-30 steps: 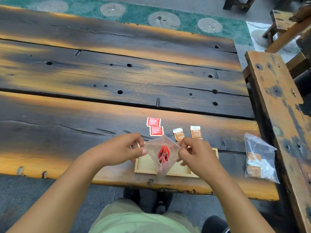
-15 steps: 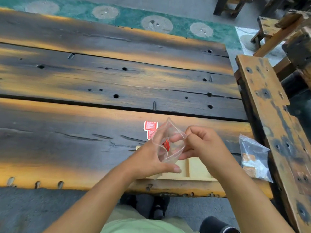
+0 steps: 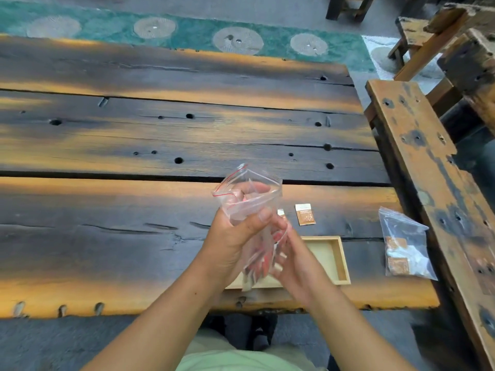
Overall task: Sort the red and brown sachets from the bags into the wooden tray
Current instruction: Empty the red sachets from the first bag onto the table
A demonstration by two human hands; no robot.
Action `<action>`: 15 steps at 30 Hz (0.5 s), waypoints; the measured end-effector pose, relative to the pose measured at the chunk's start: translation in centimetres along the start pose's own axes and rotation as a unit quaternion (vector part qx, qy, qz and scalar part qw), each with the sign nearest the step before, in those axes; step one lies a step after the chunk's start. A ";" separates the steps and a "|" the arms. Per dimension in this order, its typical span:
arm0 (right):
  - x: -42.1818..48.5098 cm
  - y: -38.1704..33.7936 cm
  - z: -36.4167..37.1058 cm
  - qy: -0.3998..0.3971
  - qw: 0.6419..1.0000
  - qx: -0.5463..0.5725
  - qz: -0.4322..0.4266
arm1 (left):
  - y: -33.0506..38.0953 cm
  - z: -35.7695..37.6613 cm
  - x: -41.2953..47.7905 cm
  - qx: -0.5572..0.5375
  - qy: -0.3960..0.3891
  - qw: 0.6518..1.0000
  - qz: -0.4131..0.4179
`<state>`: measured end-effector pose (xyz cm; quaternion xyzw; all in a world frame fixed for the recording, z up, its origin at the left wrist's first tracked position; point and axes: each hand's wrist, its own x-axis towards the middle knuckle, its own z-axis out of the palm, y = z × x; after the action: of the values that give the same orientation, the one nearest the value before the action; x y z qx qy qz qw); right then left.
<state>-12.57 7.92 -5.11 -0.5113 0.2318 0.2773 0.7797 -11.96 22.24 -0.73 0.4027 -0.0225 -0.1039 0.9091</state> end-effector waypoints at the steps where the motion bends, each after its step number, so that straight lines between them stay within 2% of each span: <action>1: -0.2 0.9 -0.1 -0.039 0.996 0.073 0.027 | -0.1 0.2 -0.2 -0.025 0.005 1.000 -0.003; 3: -0.9 1.8 -0.1 -0.103 0.966 0.226 0.066 | -0.7 -0.1 -0.3 -0.072 0.022 0.997 -0.028; 5: -1.4 2.1 0.1 -0.123 0.945 0.292 0.079 | -1.4 -0.8 -0.3 -0.108 0.042 0.992 -0.056; 10: -2.6 2.9 -0.7 -0.070 0.970 0.226 0.052 | -2.9 -3.0 0.0 -0.192 0.109 0.970 -0.102; 15: -3.8 4.2 -0.7 0.003 0.973 0.221 0.068 | -6.6 -5.2 0.4 -0.236 0.170 0.945 -0.151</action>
<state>-18.29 7.89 -5.71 -0.3099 0.3238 0.2700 0.8522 -12.08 21.60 -9.11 0.1865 0.2184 -0.1729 0.9421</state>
